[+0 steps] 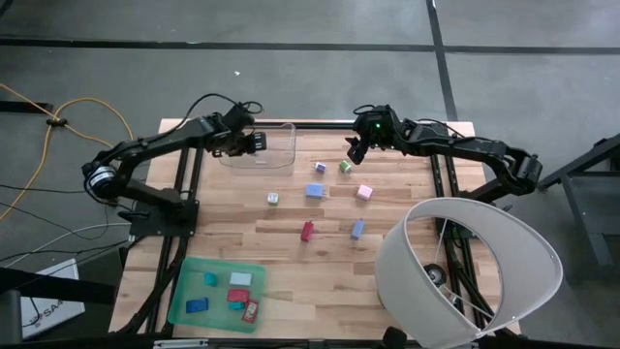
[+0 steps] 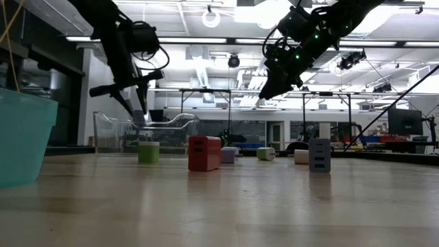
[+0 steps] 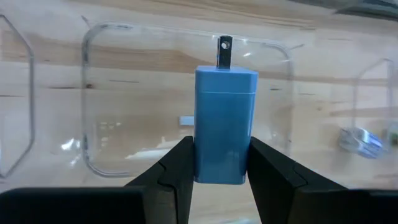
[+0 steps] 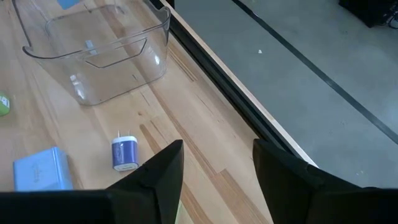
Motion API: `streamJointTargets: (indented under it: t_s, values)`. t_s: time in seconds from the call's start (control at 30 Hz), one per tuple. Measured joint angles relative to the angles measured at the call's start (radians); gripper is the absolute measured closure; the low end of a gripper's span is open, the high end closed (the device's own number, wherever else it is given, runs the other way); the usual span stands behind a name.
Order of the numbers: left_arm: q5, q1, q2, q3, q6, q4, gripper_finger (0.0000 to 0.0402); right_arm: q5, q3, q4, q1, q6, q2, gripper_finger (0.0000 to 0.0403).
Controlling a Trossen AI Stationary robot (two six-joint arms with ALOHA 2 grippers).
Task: Pick & Place Office items
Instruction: Put the left blue charger adapter into the transparent bin
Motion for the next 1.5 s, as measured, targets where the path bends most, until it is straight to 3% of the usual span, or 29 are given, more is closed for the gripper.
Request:
streamJointTargets:
  t_s: [0.27, 0.57, 0.77, 1.5]
  values:
    - [0.021, 0.007, 0.081, 0.111, 0.027, -0.063, 0.0283, 0.000, 0.000, 0.000, 0.000, 0.000, 0.000, 0.0223]
    - [-0.006, -0.007, 0.300, 0.330, 0.037, -0.255, 0.0283, 0.000, 0.000, 0.000, 0.000, 0.000, 0.000, 0.0223]
    - [0.016, -0.006, 0.390, 0.344, 0.036, -0.254, 0.0282, 0.000, 0.000, 0.000, 0.000, 0.000, 0.000, 0.0223]
    - [0.054, -0.013, 0.470, 0.345, -0.011, -0.244, 0.0282, 0.000, 0.000, 0.000, 0.000, 0.000, 0.000, 0.0223]
